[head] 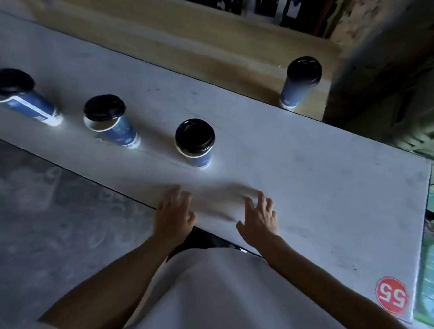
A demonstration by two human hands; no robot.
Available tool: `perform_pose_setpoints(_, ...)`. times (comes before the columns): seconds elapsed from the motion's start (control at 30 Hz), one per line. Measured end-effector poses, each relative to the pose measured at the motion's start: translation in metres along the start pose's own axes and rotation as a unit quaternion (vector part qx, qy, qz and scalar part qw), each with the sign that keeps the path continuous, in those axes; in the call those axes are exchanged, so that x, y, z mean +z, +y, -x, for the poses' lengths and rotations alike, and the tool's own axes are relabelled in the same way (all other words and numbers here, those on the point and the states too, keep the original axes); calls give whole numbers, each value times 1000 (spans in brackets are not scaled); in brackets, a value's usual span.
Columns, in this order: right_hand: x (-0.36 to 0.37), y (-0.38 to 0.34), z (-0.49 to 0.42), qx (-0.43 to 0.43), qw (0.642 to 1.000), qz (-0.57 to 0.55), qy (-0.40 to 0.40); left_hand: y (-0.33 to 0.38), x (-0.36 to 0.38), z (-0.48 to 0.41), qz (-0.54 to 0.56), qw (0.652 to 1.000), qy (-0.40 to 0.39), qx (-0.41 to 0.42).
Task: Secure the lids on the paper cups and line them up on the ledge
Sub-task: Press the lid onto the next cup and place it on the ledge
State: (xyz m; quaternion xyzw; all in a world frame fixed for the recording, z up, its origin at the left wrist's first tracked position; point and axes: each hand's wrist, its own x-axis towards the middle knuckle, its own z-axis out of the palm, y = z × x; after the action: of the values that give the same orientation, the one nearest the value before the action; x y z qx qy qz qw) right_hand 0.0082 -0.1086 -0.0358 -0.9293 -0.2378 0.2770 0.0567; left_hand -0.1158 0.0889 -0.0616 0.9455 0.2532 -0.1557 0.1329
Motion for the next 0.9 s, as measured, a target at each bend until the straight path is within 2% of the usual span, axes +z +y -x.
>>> perform_pose_setpoints(0.23,-8,-28,-19,5,1000,14,-28,-44,-24,-22,11,998,-37,-56)
perform_pose_setpoints(0.43,-14,-72,-35,74,997,-17,-32,-76,-35,-58,30,999,-38,-14)
perform_pose_setpoints(0.63,-3,-122,-30,124,985,-81,-83,-86,-39,-80,53,997,-41,34)
perform_pose_setpoints(0.77,3,-128,-22,142,976,-126,-102,-73,-53,-92,54,996,-52,47)
perform_pose_setpoints(0.9,16,-117,-10,150,980,-116,-66,-67,-62,-112,73,994,-57,54)
